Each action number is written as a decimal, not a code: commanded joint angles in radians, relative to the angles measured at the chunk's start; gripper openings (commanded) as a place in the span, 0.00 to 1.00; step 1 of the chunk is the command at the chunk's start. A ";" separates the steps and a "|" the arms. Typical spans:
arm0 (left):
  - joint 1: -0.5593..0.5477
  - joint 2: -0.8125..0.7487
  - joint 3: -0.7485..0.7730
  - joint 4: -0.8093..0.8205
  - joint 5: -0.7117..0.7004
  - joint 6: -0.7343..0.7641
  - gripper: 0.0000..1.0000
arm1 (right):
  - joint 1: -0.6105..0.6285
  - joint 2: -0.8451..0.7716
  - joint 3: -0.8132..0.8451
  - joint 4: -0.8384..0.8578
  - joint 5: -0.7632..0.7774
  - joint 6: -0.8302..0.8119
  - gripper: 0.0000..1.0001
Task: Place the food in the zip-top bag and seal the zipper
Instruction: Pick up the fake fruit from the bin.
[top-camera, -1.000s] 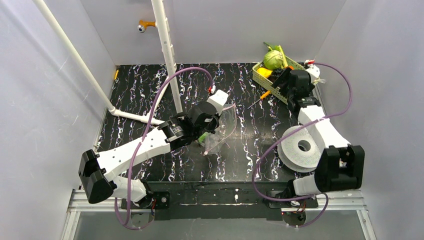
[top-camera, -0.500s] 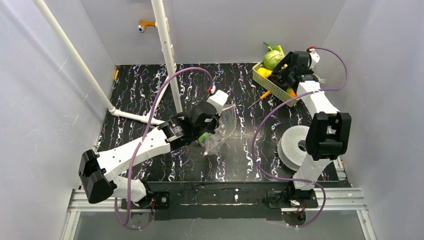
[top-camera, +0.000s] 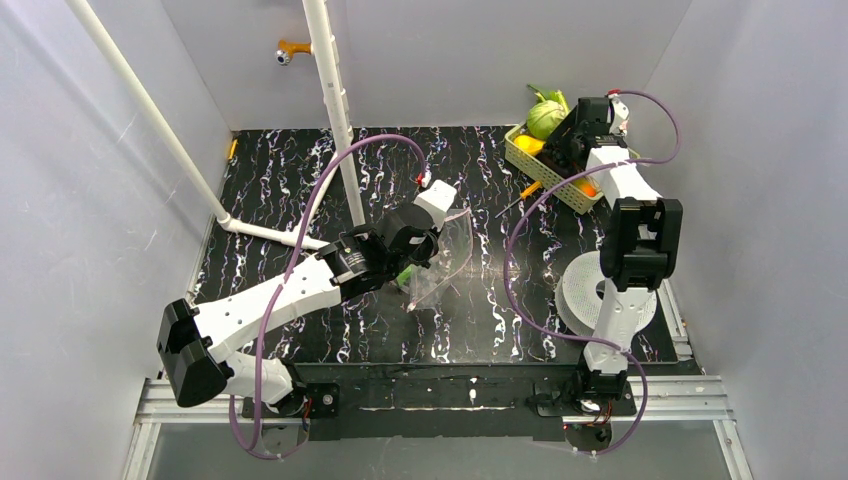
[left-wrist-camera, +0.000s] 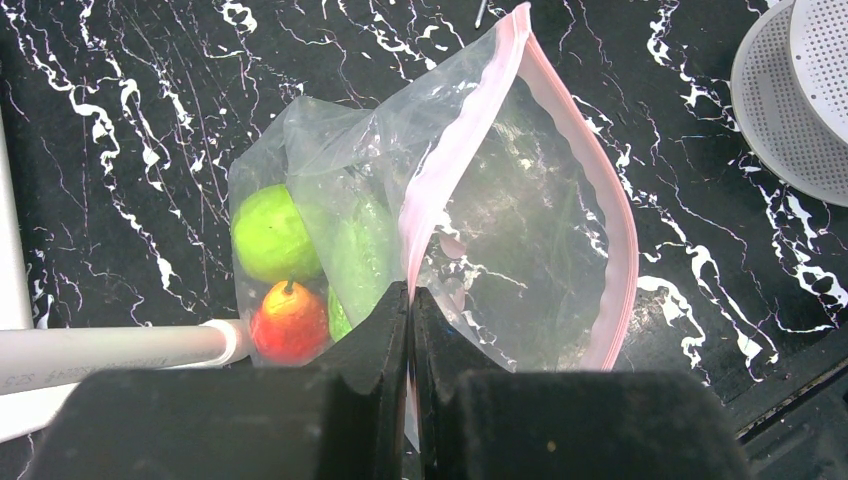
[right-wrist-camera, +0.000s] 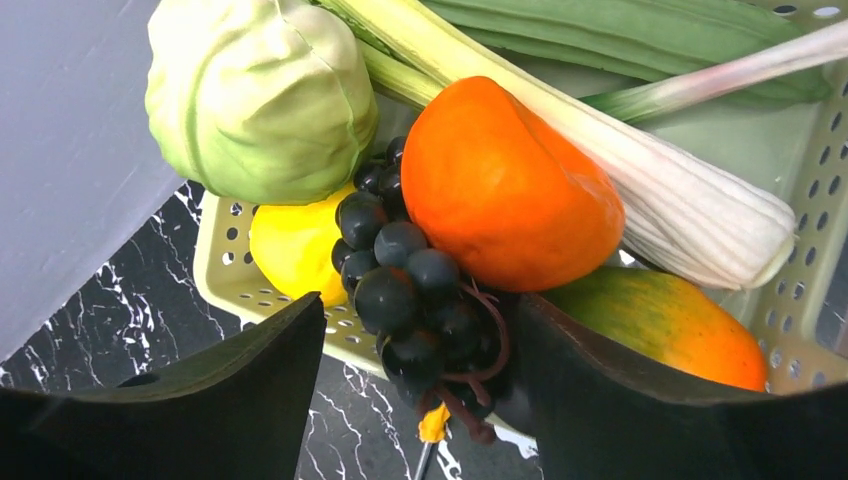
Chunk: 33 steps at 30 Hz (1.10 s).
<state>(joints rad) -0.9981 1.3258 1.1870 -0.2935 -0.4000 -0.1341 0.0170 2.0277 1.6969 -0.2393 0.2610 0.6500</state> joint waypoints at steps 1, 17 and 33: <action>-0.005 -0.004 0.033 -0.007 -0.014 -0.002 0.00 | -0.001 0.044 0.100 -0.019 -0.010 -0.021 0.69; -0.005 0.000 0.036 -0.010 -0.017 0.003 0.00 | -0.001 -0.038 0.067 -0.054 -0.012 -0.023 0.07; -0.007 0.012 0.047 -0.021 -0.020 0.007 0.00 | 0.004 -0.349 -0.204 0.009 -0.077 0.037 0.01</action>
<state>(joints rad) -0.9989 1.3344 1.1924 -0.2998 -0.4034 -0.1307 0.0196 1.7859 1.5736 -0.2948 0.2192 0.6519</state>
